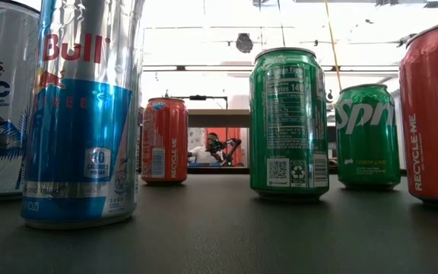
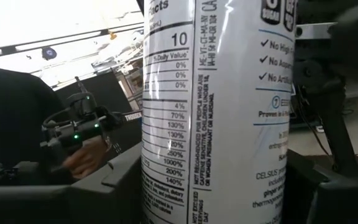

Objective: Place canned beverage on shelf
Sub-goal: Put the top left white soda can on the shelf

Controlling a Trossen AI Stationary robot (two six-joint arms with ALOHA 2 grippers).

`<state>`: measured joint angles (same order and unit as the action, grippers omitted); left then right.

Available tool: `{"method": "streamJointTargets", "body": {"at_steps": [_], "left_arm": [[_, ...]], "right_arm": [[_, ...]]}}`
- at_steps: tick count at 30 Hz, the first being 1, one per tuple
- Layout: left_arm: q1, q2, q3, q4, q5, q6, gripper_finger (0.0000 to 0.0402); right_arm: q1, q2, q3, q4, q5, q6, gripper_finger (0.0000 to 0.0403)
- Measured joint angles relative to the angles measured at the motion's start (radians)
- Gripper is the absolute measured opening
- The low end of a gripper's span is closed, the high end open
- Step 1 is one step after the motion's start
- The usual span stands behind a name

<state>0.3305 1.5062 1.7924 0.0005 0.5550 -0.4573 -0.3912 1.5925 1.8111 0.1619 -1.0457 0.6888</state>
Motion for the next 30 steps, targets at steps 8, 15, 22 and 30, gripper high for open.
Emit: {"method": "streamJointTargets", "body": {"at_steps": [8, 15, 22, 30], "left_arm": [[0.0, 0.046, 0.0, 0.17, 0.053, -0.061, 0.0338], [0.001, 0.057, 0.0, 0.175, 0.115, -0.052, 0.0338], [0.002, 0.057, 0.0, 0.177, 0.15, -0.024, 0.0338], [0.005, 0.057, 0.0, 0.174, 0.168, 0.011, 0.0298]], "right_arm": [[0.0, 0.006, 0.0, -0.007, -0.002, 0.007, 0.0235], [0.0, 0.011, 0.0, -0.008, -0.004, 0.006, 0.0235], [0.001, 0.011, 0.0, -0.007, -0.009, 0.004, 0.0235], [0.001, 0.012, 0.0, -0.006, -0.012, -0.001, 0.0235]]}}
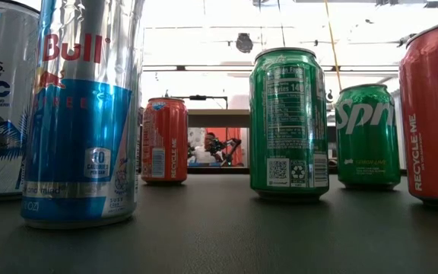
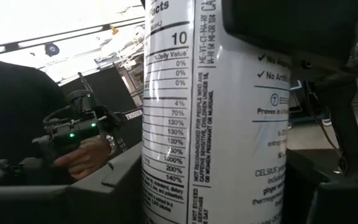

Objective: Place canned beverage on shelf
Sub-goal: Put the top left white soda can on the shelf

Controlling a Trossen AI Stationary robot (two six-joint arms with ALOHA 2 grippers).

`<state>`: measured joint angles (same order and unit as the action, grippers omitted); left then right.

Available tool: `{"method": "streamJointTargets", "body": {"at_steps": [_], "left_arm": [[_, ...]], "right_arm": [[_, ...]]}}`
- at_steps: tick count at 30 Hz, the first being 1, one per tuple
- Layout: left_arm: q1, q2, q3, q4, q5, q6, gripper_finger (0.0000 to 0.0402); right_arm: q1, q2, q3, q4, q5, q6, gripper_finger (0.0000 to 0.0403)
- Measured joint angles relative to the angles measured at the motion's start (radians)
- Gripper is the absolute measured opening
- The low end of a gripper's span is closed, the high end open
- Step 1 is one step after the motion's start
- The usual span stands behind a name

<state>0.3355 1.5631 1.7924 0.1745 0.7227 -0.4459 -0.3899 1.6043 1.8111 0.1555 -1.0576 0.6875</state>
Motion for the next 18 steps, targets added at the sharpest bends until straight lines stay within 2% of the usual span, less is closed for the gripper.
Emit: {"method": "streamJointTargets", "body": {"at_steps": [7, 13, 18], "left_arm": [[0.0, 0.0, 0.0, -0.003, 0.001, 0.015, 0.0256], [0.0, 0.0, 0.0, -0.008, 0.012, 0.014, 0.025], [0.001, 0.0, -0.001, -0.024, 0.033, 0.006, 0.0249]], "right_arm": [[0.0, 0.0, 0.0, -0.001, 0.007, -0.005, 0.0235], [0.0, 0.0, 0.0, -0.038, 0.017, -0.024, 0.0239], [0.0, -0.001, 0.0, -0.095, 0.041, -0.049, 0.0272]]}}
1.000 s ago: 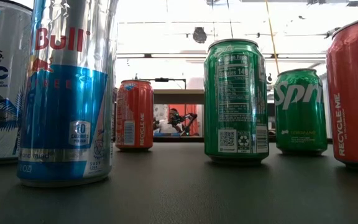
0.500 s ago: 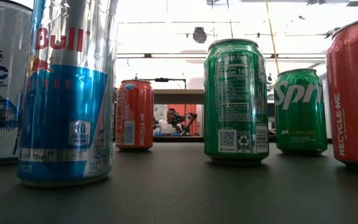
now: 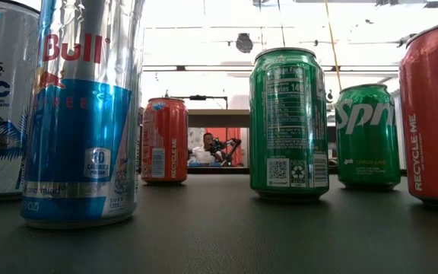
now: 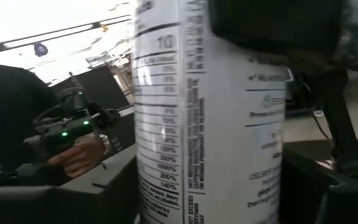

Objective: Place canned beverage on shelf
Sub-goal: Put the top left white soda can on the shelf

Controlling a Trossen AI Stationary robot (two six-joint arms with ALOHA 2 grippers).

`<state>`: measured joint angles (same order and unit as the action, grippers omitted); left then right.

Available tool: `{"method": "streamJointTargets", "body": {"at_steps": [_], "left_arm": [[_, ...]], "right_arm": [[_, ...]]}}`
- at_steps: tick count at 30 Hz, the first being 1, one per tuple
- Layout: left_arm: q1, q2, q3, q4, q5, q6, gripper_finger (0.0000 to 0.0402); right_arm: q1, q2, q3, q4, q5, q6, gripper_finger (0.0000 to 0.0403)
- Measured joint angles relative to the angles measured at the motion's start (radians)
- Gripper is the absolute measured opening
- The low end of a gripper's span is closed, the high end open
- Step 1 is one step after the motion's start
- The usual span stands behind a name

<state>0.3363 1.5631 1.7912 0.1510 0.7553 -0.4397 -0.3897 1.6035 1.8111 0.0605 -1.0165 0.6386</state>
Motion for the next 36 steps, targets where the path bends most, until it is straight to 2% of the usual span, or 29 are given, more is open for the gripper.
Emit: {"method": "streamJointTargets", "body": {"at_steps": [4, 8, 15, 22, 29, 36], "left_arm": [[0.016, -0.004, 0.0, -0.029, 0.016, -0.004, 0.0249], [0.026, -0.005, 0.0, -0.037, 0.032, -0.027, 0.0248], [0.047, -0.005, 0.0, -0.038, 0.039, -0.053, 0.0247], [0.051, -0.005, 0.0, -0.054, -0.019, -0.077, 0.0247], [0.055, -0.006, 0.0, -0.115, -0.066, -0.07, 0.0247], [0.055, -0.006, 0.0, -0.169, -0.184, -0.022, 0.0247]], "right_arm": [[0.0, -0.003, 0.0, -0.023, 0.047, -0.025, 0.0309], [-0.007, -0.008, 0.0, -0.037, 0.055, -0.023, 0.0329], [-0.044, -0.046, 0.0, -0.131, 0.12, -0.086, 0.0331], [-0.082, -0.097, 0.0, -0.229, 0.182, -0.155, 0.0332], [-0.104, -0.168, 0.0, -0.42, 0.373, -0.276, 0.0332], [-0.104, -0.222, 0.0, -0.563, 0.534, -0.34, 0.0332]]}}
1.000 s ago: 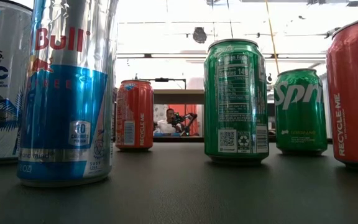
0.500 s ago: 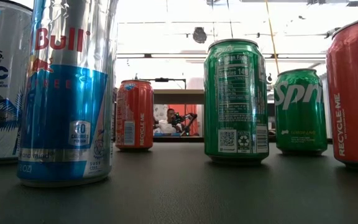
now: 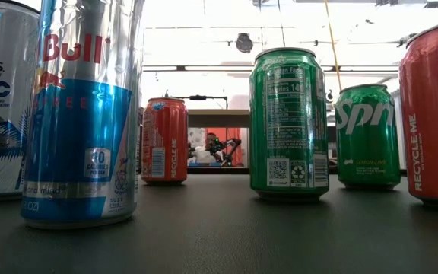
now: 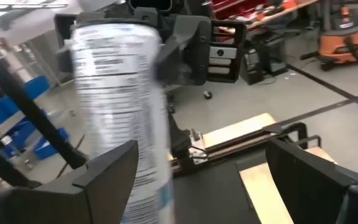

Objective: Place canned beverage on shelf
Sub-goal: Put the top left white soda can on the shelf

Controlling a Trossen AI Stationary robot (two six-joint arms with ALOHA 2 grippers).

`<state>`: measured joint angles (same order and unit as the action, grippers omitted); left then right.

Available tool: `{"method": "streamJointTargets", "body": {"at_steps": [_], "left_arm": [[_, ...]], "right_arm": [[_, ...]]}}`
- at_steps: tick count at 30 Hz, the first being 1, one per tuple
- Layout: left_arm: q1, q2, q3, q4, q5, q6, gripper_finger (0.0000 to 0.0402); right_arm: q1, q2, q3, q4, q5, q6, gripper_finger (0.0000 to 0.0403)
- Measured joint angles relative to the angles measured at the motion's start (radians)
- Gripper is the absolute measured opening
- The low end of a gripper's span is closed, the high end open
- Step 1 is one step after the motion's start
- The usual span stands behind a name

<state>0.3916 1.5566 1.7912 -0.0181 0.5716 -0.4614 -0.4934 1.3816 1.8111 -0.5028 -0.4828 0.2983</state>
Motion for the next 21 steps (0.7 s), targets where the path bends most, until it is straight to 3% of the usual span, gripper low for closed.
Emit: {"method": "streamJointTargets", "body": {"at_steps": [12, 21], "left_arm": [[0.002, 0.0, 0.0, -0.14, -0.182, 0.067, 0.0247], [0.001, 0.0, 0.0, -0.241, -0.288, 0.116, 0.0247]], "right_arm": [[0.001, -0.048, 0.0, -0.008, 0.185, -0.001, 0.0332], [0.03, -0.036, 0.0, -0.003, 0.201, -0.027, 0.0332]]}}
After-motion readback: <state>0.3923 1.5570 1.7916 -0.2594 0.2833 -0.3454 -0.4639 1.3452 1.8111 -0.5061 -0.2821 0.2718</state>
